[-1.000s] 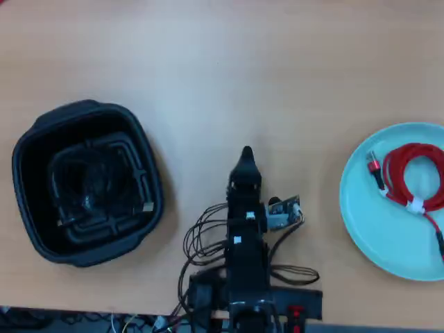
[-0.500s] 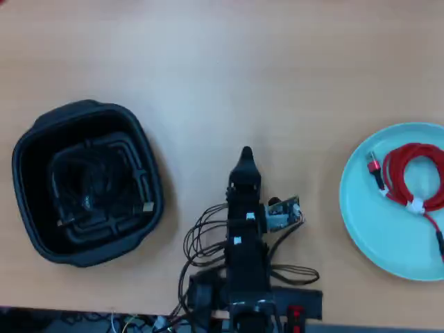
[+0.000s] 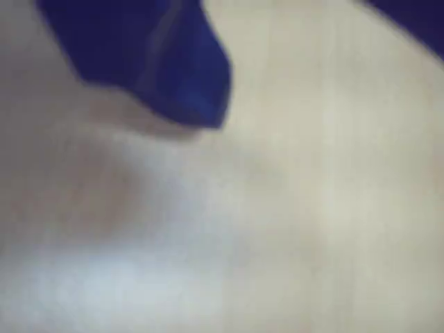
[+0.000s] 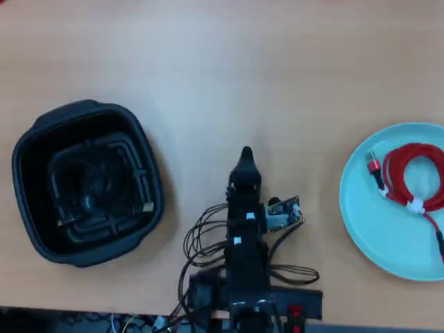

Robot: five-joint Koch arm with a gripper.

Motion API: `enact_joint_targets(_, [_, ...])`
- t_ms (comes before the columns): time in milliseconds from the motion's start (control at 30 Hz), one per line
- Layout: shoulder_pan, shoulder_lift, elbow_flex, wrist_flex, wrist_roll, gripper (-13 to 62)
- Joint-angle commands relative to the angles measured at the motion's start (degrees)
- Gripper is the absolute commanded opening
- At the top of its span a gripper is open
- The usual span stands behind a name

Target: Put a black charging cable in a black bowl and put a red charging cable in a green bowl

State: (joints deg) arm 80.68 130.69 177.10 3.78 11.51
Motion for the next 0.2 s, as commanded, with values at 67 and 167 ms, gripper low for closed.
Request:
enact_joint_targets(67, [-0.7,4.48,3.69,2.64,0.53,51.9])
enact_joint_targets(167, [-0.7,4.48,3.6,2.64,0.53,51.9])
